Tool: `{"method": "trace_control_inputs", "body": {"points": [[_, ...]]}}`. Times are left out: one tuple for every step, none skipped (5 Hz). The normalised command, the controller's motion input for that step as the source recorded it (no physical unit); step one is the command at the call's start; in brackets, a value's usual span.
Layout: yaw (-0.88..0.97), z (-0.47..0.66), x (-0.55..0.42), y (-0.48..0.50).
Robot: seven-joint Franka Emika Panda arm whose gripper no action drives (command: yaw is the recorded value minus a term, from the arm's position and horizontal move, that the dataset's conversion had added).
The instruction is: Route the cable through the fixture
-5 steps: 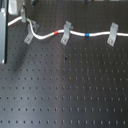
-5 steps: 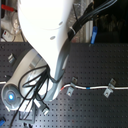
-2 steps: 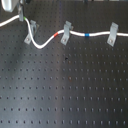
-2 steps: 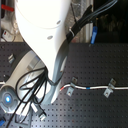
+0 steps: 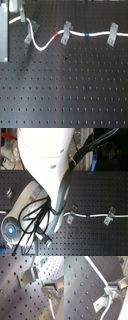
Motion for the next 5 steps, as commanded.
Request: {"method": "trace_control_inputs", "body": {"points": [[-0.66,0.0,0.08,0.089],[-0.69,0.0,0.07,0.101],[-0.71,0.0,0.06,0.097],[-0.73,0.0,0.027,0.094],[-0.78,0.0,-0.09,0.178]]}}
